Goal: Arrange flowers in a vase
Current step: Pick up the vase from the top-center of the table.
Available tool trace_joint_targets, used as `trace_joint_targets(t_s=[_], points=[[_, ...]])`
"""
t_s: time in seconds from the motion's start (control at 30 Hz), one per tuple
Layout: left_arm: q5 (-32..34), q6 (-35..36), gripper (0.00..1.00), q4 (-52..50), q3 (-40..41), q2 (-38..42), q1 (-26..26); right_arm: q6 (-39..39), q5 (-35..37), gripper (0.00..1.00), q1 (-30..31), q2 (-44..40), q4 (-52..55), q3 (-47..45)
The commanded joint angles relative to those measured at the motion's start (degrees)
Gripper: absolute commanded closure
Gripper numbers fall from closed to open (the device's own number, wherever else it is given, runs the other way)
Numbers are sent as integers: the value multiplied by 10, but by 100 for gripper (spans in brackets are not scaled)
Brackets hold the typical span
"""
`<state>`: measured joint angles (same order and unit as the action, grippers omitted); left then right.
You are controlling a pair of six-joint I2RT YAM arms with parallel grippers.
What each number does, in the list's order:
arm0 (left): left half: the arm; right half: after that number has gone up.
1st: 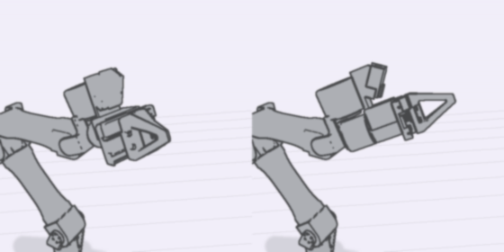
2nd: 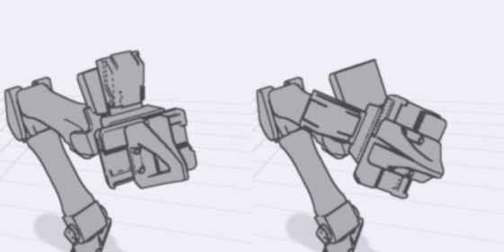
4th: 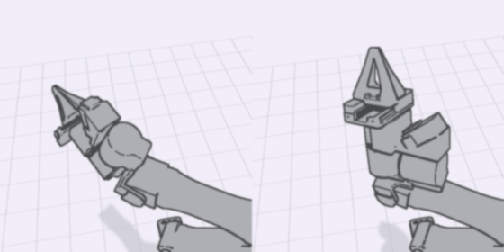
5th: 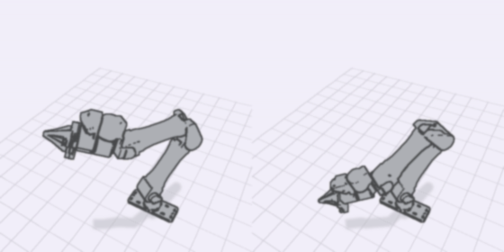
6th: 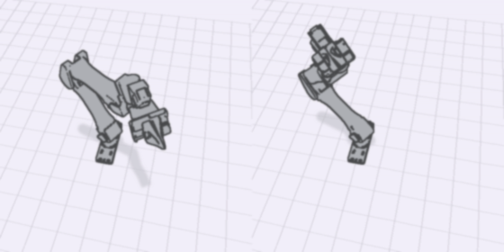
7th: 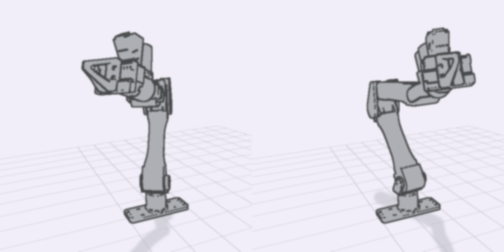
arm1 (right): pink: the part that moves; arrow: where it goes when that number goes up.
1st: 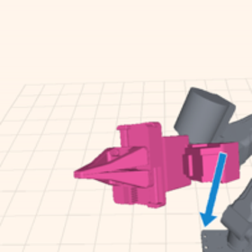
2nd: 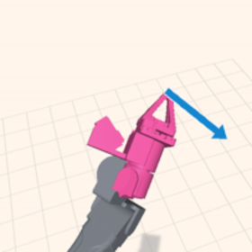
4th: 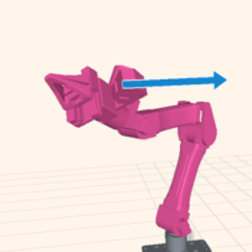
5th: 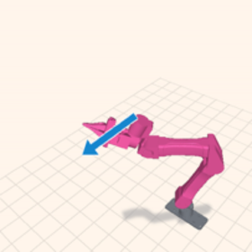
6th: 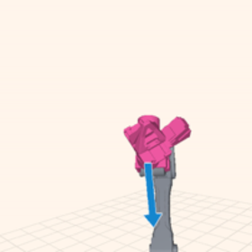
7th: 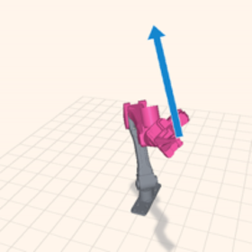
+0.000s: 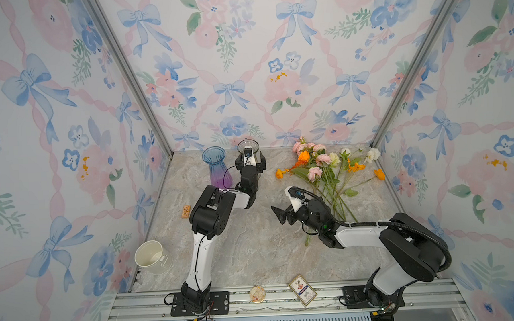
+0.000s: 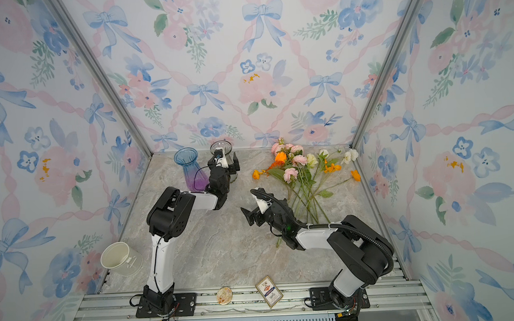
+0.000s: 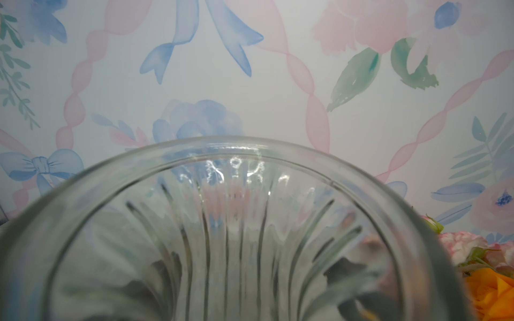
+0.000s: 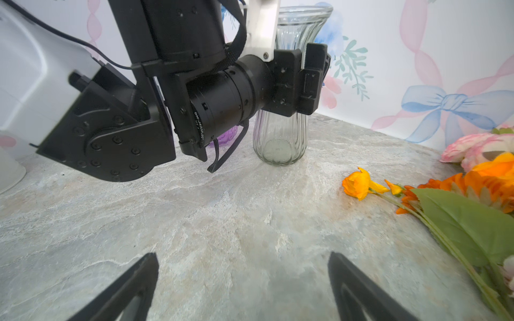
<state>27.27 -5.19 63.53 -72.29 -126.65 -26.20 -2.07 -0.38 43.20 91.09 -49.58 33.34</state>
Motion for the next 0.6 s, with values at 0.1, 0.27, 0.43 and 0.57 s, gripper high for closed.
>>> trace_joint_targets(t_s=[0.1,0.27,0.43,0.57], points=[[4,-7,14,48,-8,-15,6,13,-7,3,1,-6,23,18],[-13,-6,23,48,-9,-15,9,14,-11,3,1,-2,31,23],[-32,2,30,47,-11,-17,12,15,-16,3,1,1,39,28],[-49,3,37,47,-8,-17,16,15,-19,3,1,3,41,30]])
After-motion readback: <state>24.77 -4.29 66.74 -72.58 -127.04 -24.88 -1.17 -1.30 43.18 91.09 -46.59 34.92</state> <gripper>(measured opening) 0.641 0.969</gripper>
